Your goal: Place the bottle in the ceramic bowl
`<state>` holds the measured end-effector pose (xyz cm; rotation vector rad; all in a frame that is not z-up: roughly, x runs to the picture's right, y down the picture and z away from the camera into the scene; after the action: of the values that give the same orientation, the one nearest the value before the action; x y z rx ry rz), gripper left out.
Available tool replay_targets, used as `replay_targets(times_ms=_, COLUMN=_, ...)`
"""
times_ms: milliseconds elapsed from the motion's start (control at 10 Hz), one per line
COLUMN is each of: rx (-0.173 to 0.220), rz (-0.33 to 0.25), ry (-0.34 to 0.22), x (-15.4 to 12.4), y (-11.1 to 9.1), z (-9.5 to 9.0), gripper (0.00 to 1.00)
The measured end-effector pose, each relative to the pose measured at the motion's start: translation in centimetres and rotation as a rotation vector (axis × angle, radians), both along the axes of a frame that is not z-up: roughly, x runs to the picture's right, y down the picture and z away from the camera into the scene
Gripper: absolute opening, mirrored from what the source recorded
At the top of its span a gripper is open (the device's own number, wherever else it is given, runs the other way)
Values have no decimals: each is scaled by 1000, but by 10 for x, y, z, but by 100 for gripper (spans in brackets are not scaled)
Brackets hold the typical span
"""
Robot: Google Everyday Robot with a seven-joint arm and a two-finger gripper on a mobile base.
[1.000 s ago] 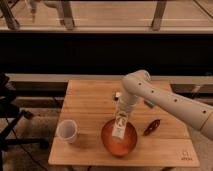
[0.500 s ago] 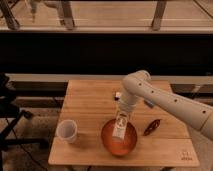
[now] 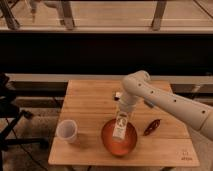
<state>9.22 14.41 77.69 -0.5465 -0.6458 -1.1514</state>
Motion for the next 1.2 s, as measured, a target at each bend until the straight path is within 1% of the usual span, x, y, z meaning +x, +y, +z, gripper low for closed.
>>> replay_targets(times_ms=100, rx=1, rz=-1, ry=-1, x=0, y=0, z=1, gripper=21)
replay_targets(times_ms=300, rx=2, rz=-3, ry=-2, x=0, y=0, z=3, gripper=21)
replay_targets(times_ms=400, rx=3, rz=-5, ry=-2, x=0, y=1, z=3, gripper=25)
replay_targets(times_ms=500, rx=3, rz=-8, ry=-3, x=1, y=1, z=3, gripper=25)
replay_targets(times_ms=600, rx=2, rz=-10, ry=-6, x=0, y=2, z=4, gripper=21)
replay_targets(times_ms=700, rx=3, rz=-12, ry=-6, x=0, y=2, z=4, gripper=20)
replay_targets(times_ms=900, rx=3, rz=-21, ry=-12, x=-4, y=2, z=5, gripper=29)
replay_targets(times_ms=1000, rx=4, rz=-25, ry=-14, x=-4, y=3, z=6, gripper=28)
replay_targets(times_ms=1100, rx=4, rz=-26, ry=-15, x=-4, y=4, z=6, gripper=24)
replay_targets(times_ms=1200, rx=4, rz=-27, ry=-15, x=-4, y=4, z=6, gripper=24)
